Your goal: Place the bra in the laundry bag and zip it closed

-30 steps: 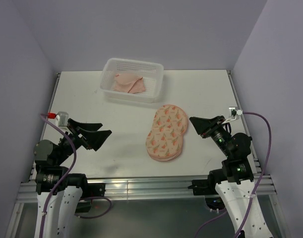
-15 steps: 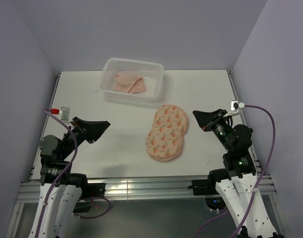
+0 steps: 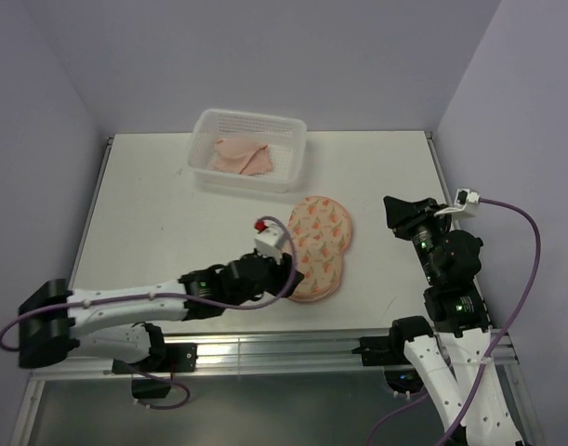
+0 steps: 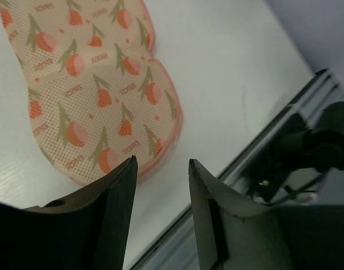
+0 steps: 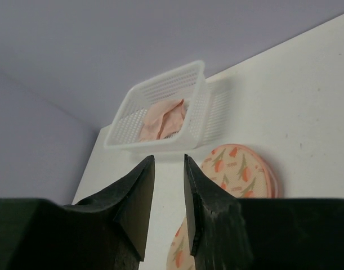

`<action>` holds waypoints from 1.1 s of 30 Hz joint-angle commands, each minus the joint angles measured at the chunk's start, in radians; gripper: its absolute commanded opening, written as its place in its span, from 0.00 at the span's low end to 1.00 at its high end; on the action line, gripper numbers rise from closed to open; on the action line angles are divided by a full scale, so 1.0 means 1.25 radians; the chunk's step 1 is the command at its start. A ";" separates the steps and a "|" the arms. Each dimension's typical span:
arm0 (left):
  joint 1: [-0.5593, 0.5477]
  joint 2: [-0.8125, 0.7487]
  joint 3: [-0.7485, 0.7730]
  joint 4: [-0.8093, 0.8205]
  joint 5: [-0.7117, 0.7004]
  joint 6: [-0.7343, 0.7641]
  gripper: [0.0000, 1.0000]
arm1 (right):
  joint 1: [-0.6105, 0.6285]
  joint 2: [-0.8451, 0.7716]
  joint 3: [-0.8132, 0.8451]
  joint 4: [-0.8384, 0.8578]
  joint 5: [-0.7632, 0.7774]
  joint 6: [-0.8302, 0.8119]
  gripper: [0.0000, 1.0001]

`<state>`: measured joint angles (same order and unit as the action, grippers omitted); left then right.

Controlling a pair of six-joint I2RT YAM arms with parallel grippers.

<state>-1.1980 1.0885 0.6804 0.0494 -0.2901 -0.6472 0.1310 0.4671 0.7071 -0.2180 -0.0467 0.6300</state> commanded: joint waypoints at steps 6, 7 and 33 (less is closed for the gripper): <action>-0.097 0.415 0.263 0.067 -0.192 0.140 0.63 | -0.001 -0.047 0.027 -0.043 0.047 -0.034 0.33; -0.101 0.446 0.318 0.060 -0.202 0.147 0.64 | -0.001 -0.052 0.025 -0.046 0.047 -0.034 0.33; -0.042 0.607 0.287 0.034 -0.321 -0.045 0.00 | -0.001 -0.101 -0.001 -0.013 -0.128 -0.008 0.33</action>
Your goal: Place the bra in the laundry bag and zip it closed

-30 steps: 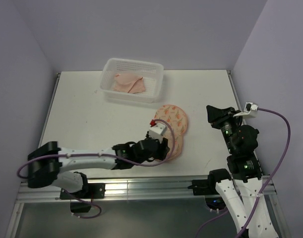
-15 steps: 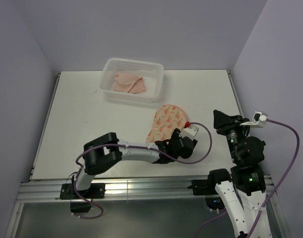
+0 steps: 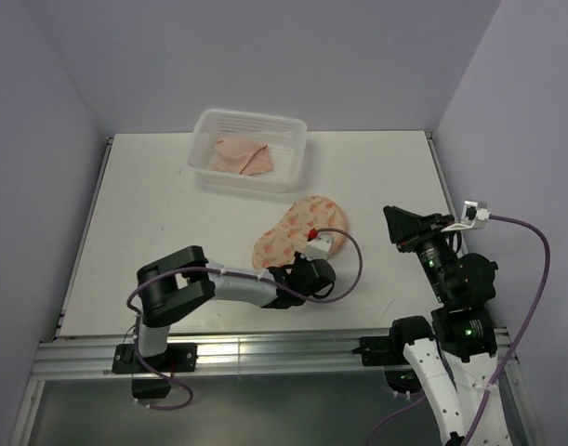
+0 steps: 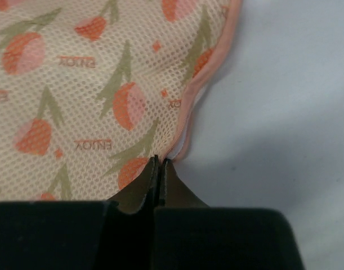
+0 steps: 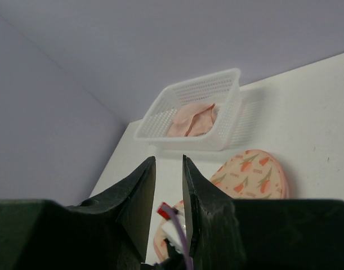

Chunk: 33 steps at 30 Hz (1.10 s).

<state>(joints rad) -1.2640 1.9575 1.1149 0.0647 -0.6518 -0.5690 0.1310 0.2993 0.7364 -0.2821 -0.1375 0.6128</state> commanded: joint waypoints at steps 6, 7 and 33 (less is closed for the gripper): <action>0.016 -0.221 -0.230 0.030 -0.068 -0.272 0.00 | 0.035 0.176 -0.134 0.121 -0.124 0.015 0.36; 0.018 -0.259 -0.251 0.035 -0.071 -0.292 0.00 | 0.063 0.213 -0.174 0.138 -0.085 0.018 0.38; 0.136 -0.638 -0.481 0.051 0.006 -0.235 0.59 | 0.424 0.750 -0.155 0.472 0.067 0.075 0.42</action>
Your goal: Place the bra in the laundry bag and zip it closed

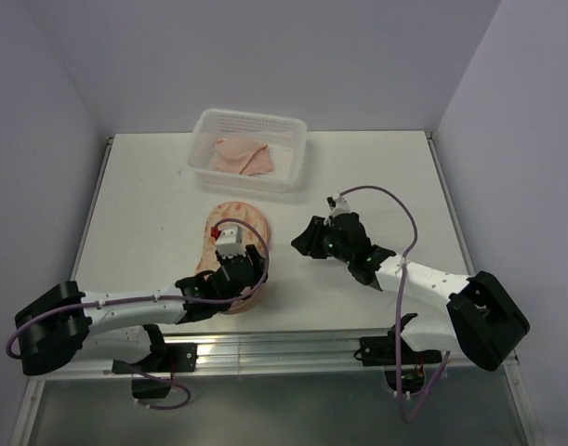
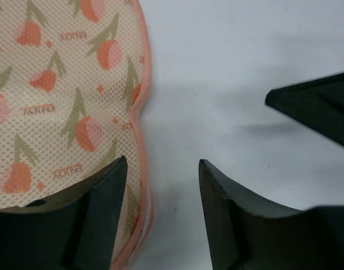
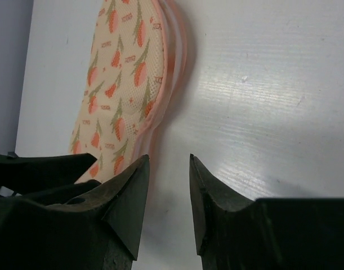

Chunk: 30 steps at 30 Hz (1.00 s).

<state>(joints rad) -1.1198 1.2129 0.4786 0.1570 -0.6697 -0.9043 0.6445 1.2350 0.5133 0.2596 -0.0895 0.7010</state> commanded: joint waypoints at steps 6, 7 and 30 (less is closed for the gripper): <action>0.043 0.022 0.072 -0.106 0.110 0.069 0.41 | 0.039 -0.004 0.015 0.030 0.054 0.003 0.26; 0.043 0.044 0.074 -0.106 0.122 0.072 0.41 | 0.040 -0.009 0.014 0.029 0.057 0.003 0.26; 0.037 0.110 0.061 -0.089 0.079 0.051 0.00 | 0.065 0.007 0.003 0.045 0.069 0.010 0.32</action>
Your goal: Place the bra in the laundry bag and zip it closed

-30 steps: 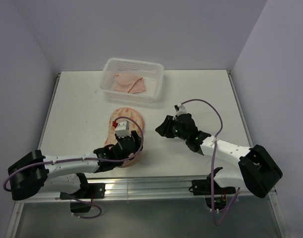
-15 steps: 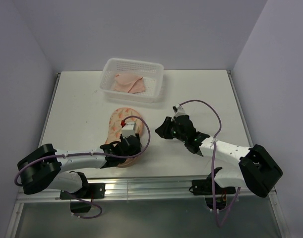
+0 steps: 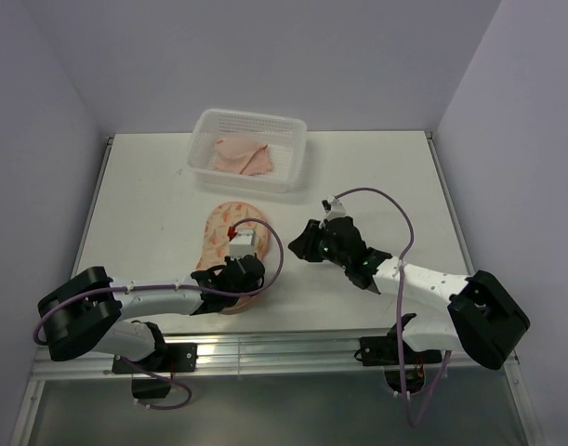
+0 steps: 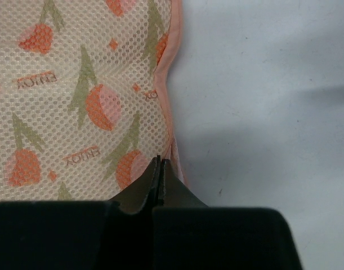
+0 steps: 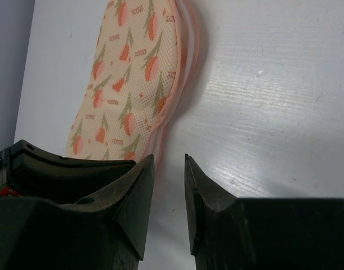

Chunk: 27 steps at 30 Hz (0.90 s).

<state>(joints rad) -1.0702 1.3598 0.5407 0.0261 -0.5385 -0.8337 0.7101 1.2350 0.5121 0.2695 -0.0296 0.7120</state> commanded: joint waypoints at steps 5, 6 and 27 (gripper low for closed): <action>-0.003 -0.079 -0.010 0.024 -0.045 -0.020 0.00 | 0.049 0.044 0.010 0.060 0.046 0.026 0.48; -0.003 -0.094 -0.015 0.033 -0.049 -0.024 0.00 | 0.058 0.063 0.016 0.070 0.057 0.030 0.49; 0.099 -0.600 -0.062 -0.535 -0.393 -0.416 0.00 | 0.179 0.398 0.229 0.097 0.119 0.098 0.47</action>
<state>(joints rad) -0.9524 0.6666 0.4213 -0.4046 -0.8719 -1.1683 0.9226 1.7008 0.7303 0.3935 0.0578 0.8337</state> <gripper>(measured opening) 0.011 0.473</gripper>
